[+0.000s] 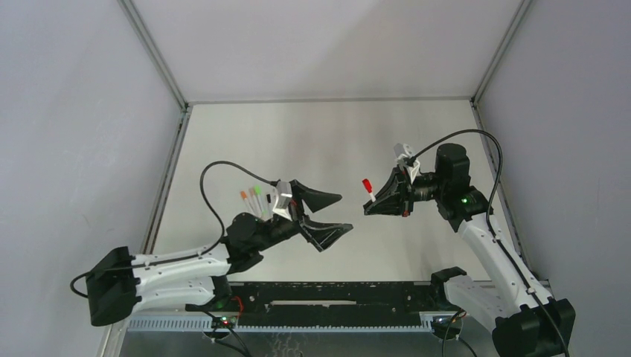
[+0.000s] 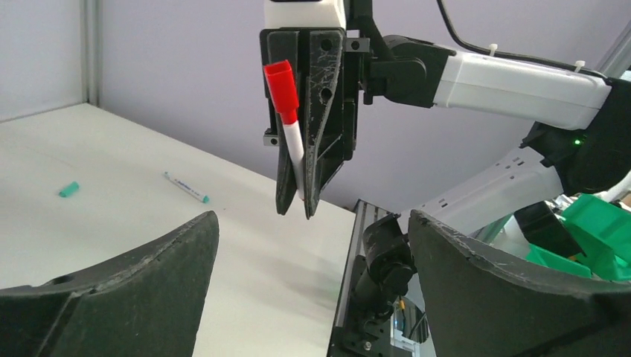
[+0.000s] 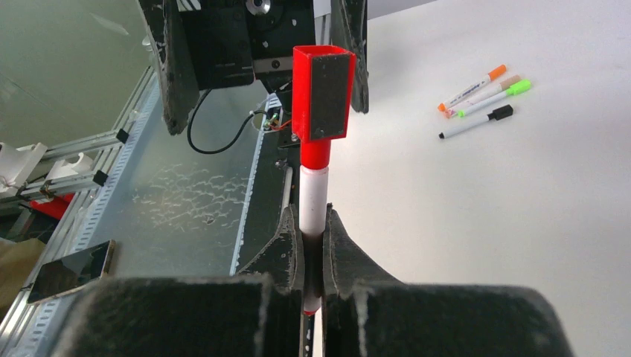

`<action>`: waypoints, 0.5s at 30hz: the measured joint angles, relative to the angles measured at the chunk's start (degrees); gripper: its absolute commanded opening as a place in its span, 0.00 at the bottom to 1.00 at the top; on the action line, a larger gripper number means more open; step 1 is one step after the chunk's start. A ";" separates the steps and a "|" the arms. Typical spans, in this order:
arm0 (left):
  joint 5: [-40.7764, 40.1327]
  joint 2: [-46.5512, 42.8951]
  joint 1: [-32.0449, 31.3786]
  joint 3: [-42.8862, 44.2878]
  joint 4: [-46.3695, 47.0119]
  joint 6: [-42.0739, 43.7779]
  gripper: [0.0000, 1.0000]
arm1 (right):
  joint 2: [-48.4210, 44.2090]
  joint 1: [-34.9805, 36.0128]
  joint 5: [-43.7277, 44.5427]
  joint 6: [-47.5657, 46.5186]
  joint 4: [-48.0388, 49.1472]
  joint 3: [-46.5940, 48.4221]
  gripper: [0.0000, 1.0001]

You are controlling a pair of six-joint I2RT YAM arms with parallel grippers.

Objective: Insert the pens into the pen caps
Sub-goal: Press the pen cap onto the pen.

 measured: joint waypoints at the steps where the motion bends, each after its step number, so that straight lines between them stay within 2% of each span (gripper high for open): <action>1: -0.17 -1.03 0.09 0.09 -1.38 0.17 1.00 | 0.00 -0.09 -0.13 -0.24 -0.22 0.00 0.00; 4: -0.39 -3.50 1.36 1.60 -7.17 0.09 0.99 | 0.02 -0.33 -0.37 -0.90 -0.63 0.00 0.00; 8: 1.88 -3.32 5.77 5.90 -12.61 -2.71 0.90 | 0.02 -0.48 -0.66 -1.51 -0.90 0.02 0.00; 11: 4.04 -1.57 8.39 10.01 -13.88 -5.64 0.86 | 0.02 -0.50 -0.81 -1.70 -0.96 0.02 0.00; 15: 6.10 1.11 8.72 14.43 -14.29 -8.35 0.82 | 0.02 -0.50 -1.07 -1.97 -1.27 0.00 0.00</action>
